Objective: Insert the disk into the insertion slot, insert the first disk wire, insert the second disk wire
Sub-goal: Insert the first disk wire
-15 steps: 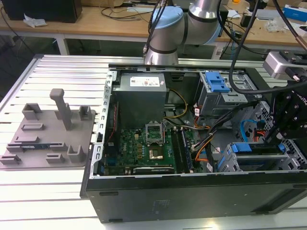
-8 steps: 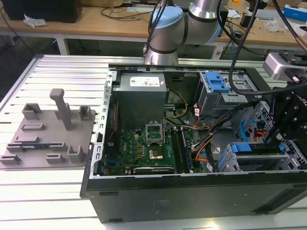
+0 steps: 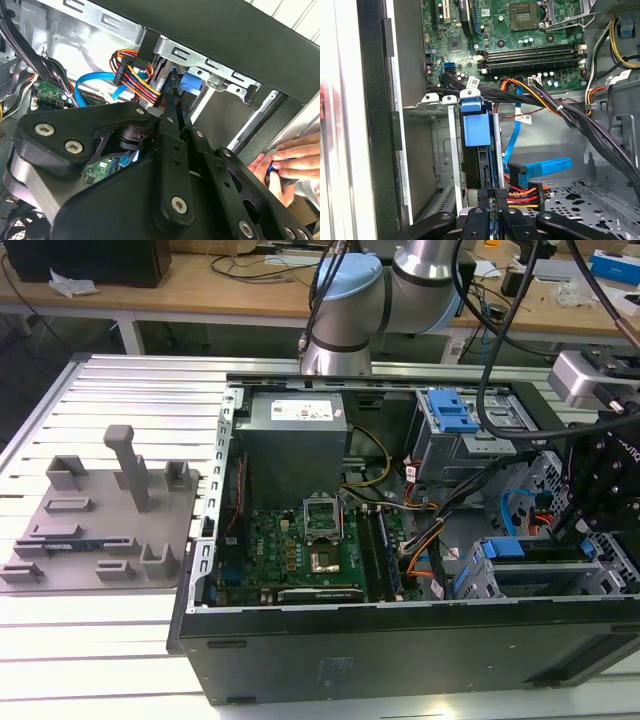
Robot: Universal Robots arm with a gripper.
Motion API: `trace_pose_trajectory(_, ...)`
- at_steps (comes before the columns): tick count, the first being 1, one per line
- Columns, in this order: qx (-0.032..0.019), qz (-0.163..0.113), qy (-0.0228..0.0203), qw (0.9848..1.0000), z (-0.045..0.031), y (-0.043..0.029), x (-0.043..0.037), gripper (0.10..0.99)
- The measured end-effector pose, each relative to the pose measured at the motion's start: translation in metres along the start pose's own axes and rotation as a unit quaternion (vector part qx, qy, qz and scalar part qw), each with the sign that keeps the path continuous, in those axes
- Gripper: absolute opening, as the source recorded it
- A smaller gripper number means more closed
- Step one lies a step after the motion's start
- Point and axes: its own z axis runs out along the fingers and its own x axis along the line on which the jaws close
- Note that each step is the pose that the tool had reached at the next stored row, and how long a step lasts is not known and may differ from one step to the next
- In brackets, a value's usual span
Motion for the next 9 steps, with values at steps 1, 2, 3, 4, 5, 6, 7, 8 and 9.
trace_pose_trajectory(1, 0.0000, 0.000, 0.0000, 1.0000, 0.0001, 0.0000, 0.0000, 0.165)
trace_pose_trajectory(2, 0.0001, -0.001, 0.0001, 1.0000, 0.0001, 0.0000, 0.0000, 0.165)
trace_pose_trajectory(3, 0.0001, -0.001, 0.0001, 1.0000, 0.0001, 0.0001, 0.0000, 0.165)
trace_pose_trajectory(4, 0.0001, -0.001, 0.0001, 1.0000, 0.0002, 0.0001, 0.0000, 0.165)
trace_pose_trajectory(5, 0.0001, -0.001, 0.0001, 1.0000, 0.0002, 0.0001, 0.0000, 0.165)
trace_pose_trajectory(6, 0.0001, -0.001, 0.0001, 1.0000, 0.0002, 0.0002, 0.0001, 0.165)
trace_pose_trajectory(7, 0.0001, -0.001, 0.0001, 1.0000, 0.0002, 0.0002, 0.0001, 0.165)
trace_pose_trajectory(8, 0.0001, -0.001, 0.0001, 1.0000, 0.0002, 0.0002, 0.0001, 0.165)
trace_pose_trajectory(9, 0.0001, -0.001, 0.0000, 1.0000, 0.0001, 0.0002, 0.0000, 0.165)
